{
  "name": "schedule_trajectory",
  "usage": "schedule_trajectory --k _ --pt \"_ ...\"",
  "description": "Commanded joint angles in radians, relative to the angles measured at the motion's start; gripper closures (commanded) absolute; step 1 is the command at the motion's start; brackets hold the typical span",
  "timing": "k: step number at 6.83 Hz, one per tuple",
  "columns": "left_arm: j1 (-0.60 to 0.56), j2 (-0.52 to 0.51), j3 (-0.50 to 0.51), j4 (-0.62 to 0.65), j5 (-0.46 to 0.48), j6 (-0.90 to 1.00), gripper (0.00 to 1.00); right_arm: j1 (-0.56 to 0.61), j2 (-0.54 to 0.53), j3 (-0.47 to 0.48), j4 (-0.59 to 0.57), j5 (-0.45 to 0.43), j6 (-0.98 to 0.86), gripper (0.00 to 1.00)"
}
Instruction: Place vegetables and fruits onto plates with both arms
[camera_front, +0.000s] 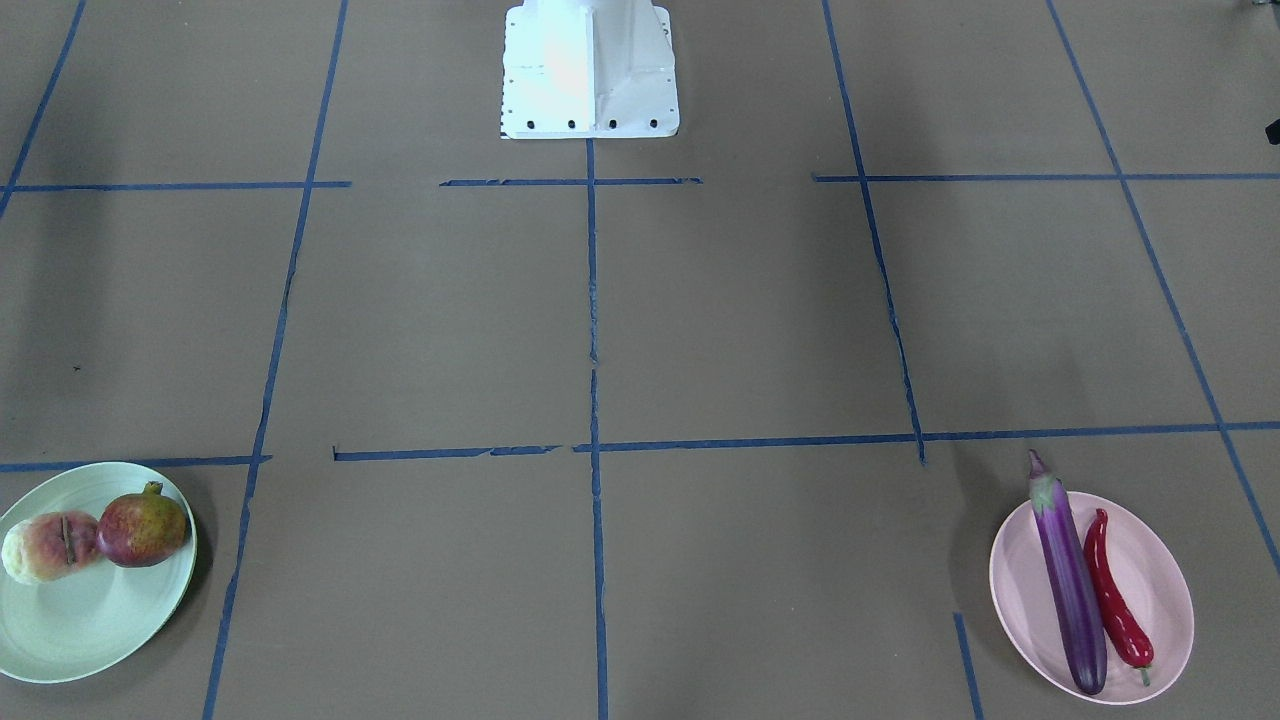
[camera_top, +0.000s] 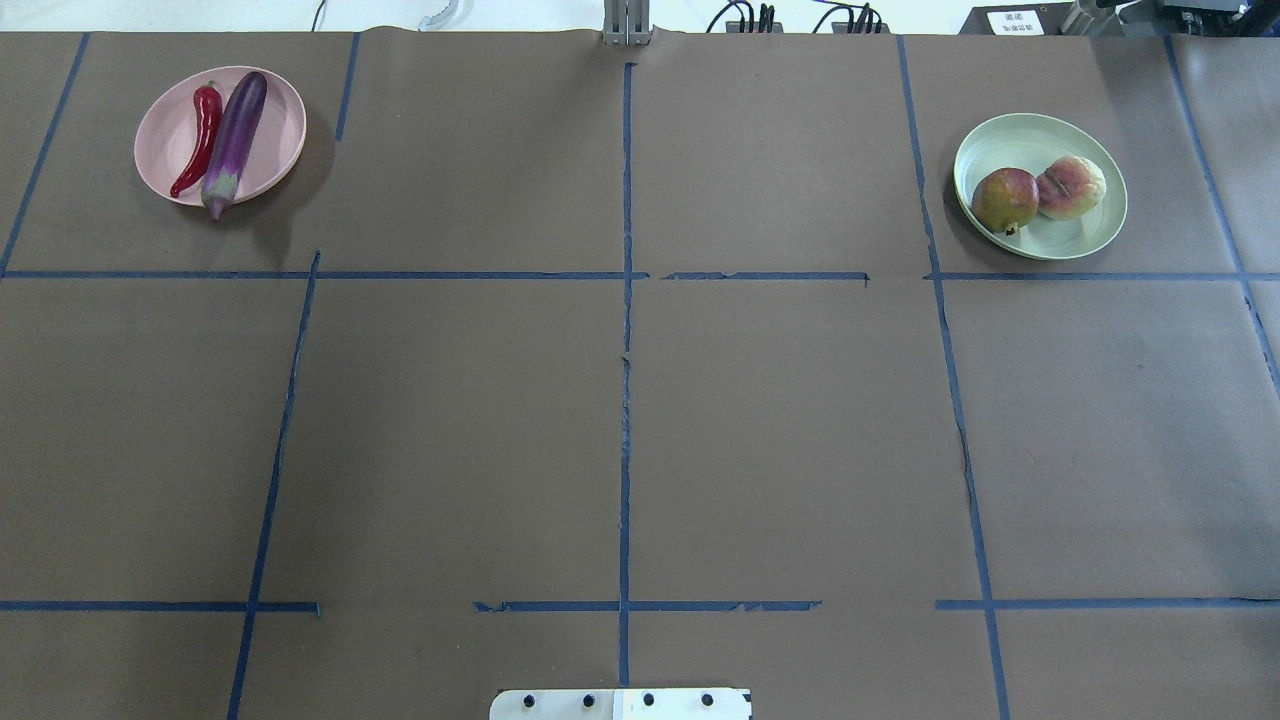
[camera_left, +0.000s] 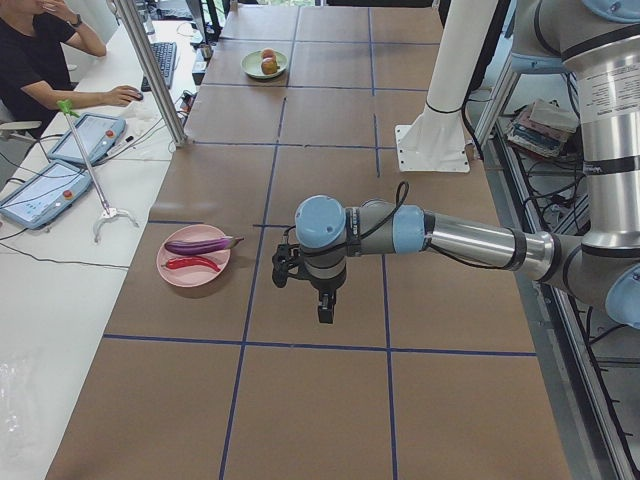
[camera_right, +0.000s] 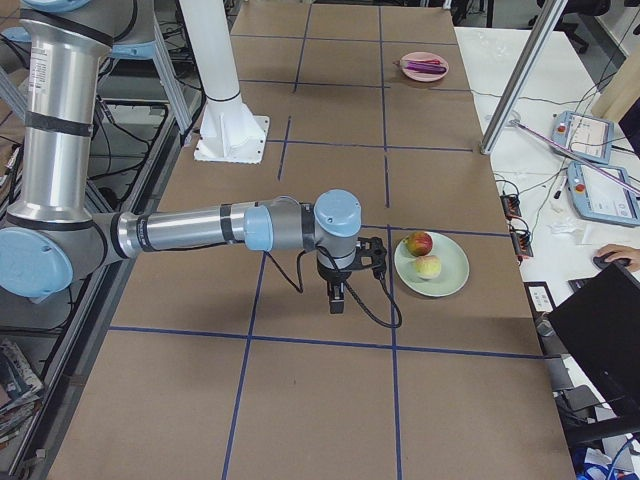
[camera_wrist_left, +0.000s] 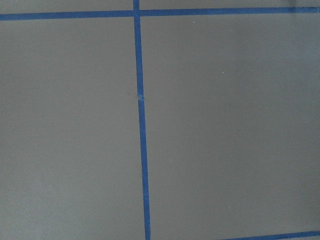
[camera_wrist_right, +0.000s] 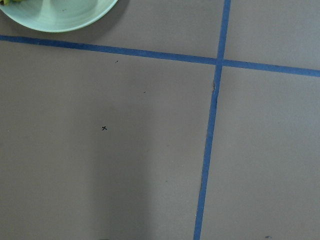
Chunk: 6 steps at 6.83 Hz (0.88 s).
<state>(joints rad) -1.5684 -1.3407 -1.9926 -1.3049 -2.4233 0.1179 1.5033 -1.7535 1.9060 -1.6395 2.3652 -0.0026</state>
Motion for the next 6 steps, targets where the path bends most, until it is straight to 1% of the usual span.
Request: schedule_trajectory --k 1,2,3,4,6 --pt "0.004 0.000 -0.011 0.003 0.042 0.000 0.00 0.000 -0.004 -0.010 0.006 0.005 0.001 0.00" --pt "0.004 0.002 -0.008 0.003 0.043 0.000 0.00 0.000 -0.004 -0.002 0.006 0.011 0.001 0.00" --pt "0.007 0.015 0.009 0.031 0.049 0.000 0.00 0.000 -0.006 -0.004 0.006 0.014 0.000 0.00" --pt "0.005 0.035 0.003 0.050 0.049 0.000 0.00 0.000 -0.020 -0.005 0.006 0.023 -0.002 0.00" --pt "0.004 0.023 0.009 0.050 0.087 0.000 0.00 0.009 -0.044 0.005 0.009 0.026 -0.010 0.00"
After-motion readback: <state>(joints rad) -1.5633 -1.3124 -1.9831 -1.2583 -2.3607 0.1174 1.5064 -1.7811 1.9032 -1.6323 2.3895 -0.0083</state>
